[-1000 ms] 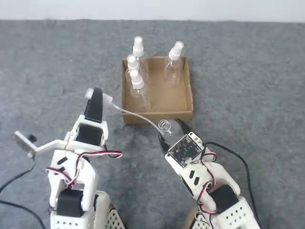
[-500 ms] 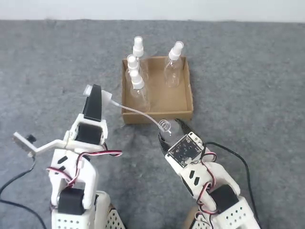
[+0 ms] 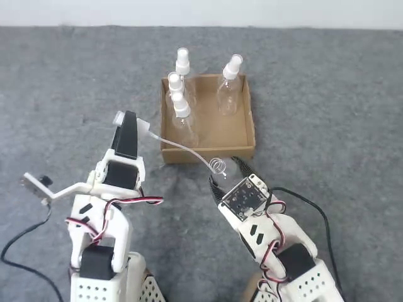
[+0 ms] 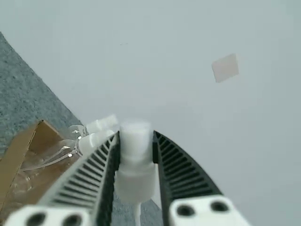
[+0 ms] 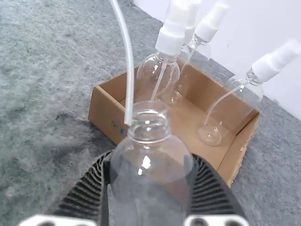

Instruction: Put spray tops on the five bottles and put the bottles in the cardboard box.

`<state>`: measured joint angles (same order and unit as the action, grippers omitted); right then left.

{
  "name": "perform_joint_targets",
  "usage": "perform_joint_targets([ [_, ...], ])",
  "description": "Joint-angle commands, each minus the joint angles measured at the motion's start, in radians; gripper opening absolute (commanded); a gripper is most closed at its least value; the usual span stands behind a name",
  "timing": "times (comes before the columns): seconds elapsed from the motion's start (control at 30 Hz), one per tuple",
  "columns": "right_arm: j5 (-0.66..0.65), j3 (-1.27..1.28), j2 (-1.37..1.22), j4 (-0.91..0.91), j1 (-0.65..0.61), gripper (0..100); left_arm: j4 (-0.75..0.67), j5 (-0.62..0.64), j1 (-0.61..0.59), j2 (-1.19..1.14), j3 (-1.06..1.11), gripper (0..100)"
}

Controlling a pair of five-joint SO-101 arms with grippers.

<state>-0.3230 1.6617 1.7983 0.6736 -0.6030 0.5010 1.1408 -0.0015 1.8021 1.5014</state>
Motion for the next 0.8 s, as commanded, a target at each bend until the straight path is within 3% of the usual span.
perform_joint_targets([
  [0.0, -0.017, 0.021, 0.016, -0.008, -0.01, 6.9, -0.064, -0.006, -0.038, 0.006, -0.033, 1],
  [0.13, -0.017, 0.021, 0.016, -0.008, -0.01, 6.9, -0.115, -0.005, -0.069, 0.006, -0.033, 1],
  [0.4, -0.017, 0.021, 0.016, -0.008, -0.01, 6.9, -0.112, -0.014, 0.026, 0.006, 0.005, 1],
  [0.77, -0.017, 0.021, 0.016, -0.007, -0.01, 6.9, -0.115, -0.055, 0.032, 0.006, 0.041, 1],
])
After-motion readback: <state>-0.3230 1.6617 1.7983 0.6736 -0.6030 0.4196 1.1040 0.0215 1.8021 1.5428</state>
